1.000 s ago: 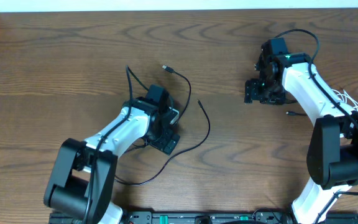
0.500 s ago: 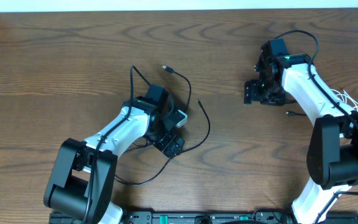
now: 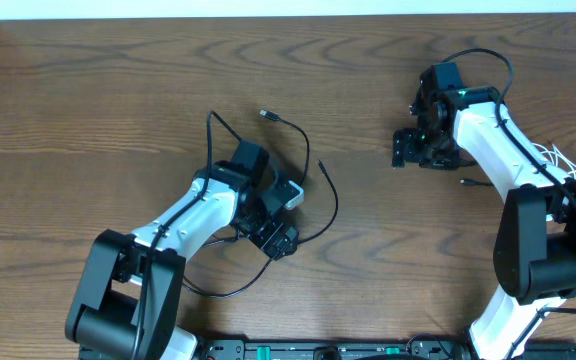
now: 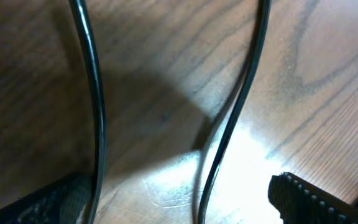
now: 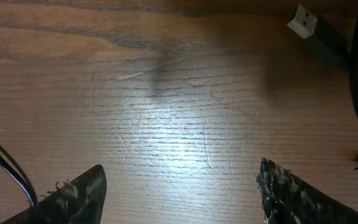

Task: Untangle cables

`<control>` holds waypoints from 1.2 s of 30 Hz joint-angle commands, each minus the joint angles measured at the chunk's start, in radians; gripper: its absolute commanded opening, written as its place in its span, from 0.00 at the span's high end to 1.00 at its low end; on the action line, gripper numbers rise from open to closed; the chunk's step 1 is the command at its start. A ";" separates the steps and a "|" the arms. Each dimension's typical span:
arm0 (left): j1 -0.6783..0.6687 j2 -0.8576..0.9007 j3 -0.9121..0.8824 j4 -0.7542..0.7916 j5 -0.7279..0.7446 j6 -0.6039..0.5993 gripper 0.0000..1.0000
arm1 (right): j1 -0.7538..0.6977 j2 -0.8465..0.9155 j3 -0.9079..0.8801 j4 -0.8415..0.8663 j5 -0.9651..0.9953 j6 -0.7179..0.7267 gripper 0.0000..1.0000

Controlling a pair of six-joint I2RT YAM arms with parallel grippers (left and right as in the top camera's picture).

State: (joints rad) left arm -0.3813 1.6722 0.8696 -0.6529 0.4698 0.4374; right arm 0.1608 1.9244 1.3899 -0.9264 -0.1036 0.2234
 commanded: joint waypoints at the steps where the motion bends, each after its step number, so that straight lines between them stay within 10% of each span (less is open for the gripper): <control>1: -0.003 0.059 -0.081 -0.018 0.002 -0.002 0.05 | 0.011 -0.002 -0.012 0.000 0.007 0.000 0.25; 16: -0.053 0.059 -0.098 0.002 0.002 -0.001 0.35 | 0.011 -0.002 -0.012 0.000 0.007 0.000 0.24; 27: -0.182 0.059 -0.100 0.045 0.002 -0.051 0.28 | 0.011 -0.002 -0.012 0.000 -0.004 0.001 0.24; 36: -0.259 0.059 -0.100 0.077 0.001 -0.055 0.26 | 0.015 -0.002 -0.015 -0.070 -0.140 0.000 0.71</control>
State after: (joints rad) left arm -0.6189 1.6661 0.8291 -0.5743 0.5255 0.3958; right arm 0.1612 1.9244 1.3846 -0.9733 -0.1749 0.2203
